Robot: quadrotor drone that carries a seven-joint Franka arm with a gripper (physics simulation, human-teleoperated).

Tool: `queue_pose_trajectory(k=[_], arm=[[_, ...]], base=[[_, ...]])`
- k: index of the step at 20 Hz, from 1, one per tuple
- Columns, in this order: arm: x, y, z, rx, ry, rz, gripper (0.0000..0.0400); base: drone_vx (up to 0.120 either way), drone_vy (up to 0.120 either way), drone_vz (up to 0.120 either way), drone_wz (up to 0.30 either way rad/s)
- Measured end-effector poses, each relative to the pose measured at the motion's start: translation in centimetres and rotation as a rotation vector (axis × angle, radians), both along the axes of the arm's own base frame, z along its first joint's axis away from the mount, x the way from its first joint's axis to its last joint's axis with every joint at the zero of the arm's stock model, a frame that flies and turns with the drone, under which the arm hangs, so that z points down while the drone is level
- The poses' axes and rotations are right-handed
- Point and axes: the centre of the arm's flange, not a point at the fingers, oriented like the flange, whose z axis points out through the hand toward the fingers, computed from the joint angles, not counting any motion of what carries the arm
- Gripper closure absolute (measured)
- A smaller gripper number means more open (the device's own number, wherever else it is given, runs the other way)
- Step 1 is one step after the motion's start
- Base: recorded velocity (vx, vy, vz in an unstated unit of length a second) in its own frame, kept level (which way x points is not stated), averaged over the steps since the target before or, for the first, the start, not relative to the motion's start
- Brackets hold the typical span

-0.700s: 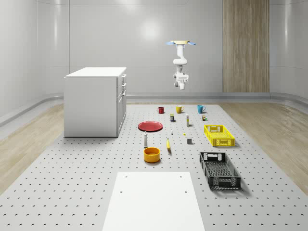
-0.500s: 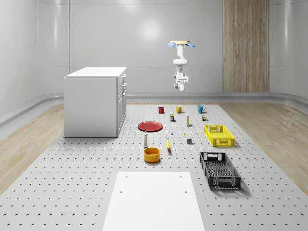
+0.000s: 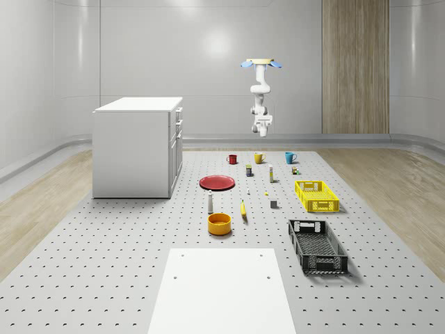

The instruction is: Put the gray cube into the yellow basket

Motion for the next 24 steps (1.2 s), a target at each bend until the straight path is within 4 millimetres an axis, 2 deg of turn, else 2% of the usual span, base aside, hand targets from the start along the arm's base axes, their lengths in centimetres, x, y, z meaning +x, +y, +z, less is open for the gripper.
queue_pose_trajectory(k=[8, 24], arm=[[0.1, 0.0, 1.1, 0.0, -0.006, 0.0, 0.0], [0.0, 0.0, 1.3, -0.002, -0.018, 0.0, 0.0]], base=[[0.12, 0.0, 0.0, 0.0], [0.12, 0.0, 0.0, 0.0]])
